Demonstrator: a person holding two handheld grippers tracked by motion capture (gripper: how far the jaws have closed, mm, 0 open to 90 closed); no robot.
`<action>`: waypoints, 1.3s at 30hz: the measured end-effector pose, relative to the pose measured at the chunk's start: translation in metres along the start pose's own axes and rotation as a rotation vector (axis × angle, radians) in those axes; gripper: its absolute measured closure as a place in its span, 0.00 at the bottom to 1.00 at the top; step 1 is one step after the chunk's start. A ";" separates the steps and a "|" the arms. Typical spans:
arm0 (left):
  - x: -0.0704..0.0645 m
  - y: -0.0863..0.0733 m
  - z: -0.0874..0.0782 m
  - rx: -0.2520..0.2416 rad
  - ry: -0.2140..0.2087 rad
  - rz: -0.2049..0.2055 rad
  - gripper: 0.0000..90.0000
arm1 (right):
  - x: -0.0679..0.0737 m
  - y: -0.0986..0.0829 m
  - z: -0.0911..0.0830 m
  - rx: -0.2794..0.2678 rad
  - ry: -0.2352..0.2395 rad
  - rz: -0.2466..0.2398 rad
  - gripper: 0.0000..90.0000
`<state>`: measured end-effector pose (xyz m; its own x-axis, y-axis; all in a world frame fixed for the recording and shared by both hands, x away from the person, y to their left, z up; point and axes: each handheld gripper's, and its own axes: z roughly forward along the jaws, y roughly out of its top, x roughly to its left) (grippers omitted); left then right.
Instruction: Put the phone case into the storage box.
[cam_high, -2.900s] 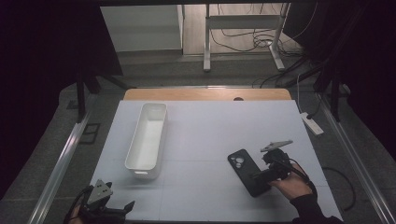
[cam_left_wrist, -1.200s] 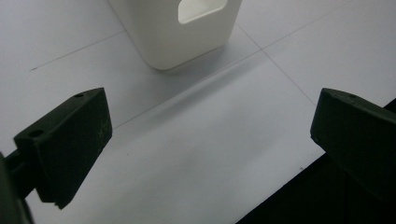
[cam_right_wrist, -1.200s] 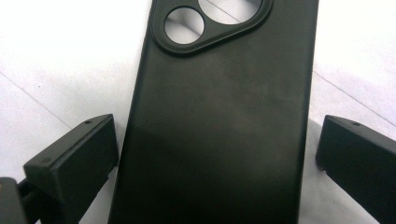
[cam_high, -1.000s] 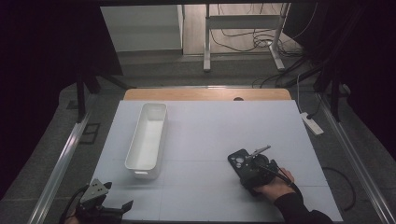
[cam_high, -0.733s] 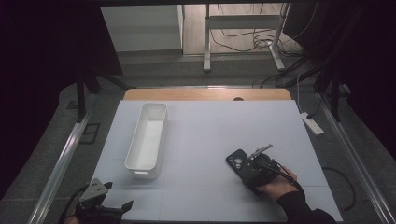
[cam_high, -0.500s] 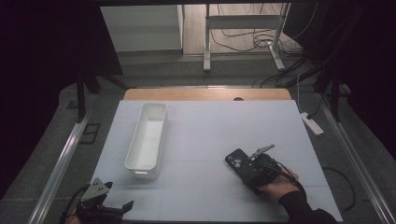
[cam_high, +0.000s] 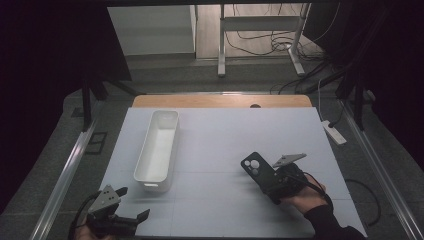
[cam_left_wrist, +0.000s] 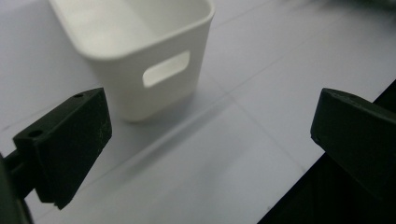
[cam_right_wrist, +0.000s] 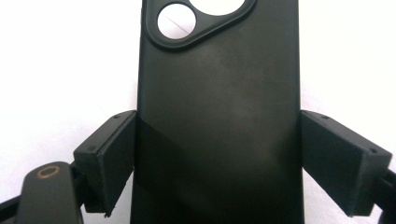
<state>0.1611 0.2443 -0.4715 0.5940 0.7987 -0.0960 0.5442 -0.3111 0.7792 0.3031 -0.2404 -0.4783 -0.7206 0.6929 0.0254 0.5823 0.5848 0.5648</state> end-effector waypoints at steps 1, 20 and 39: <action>0.000 0.001 0.000 -0.009 -0.006 0.002 0.00 | 0.000 0.000 -0.003 -0.015 0.005 -0.004 0.17; -0.003 0.052 0.028 -0.047 -0.163 0.086 0.00 | 0.008 0.003 -0.022 -0.117 0.077 -0.059 0.17; -0.007 0.087 0.067 -0.066 -0.291 0.176 0.00 | 0.016 0.008 -0.030 -0.191 0.154 -0.105 0.17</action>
<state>0.2442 0.1768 -0.4443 0.8243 0.5529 -0.1217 0.3847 -0.3894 0.8369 0.2853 -0.2375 -0.4487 -0.8306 0.5518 0.0749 0.4300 0.5502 0.7158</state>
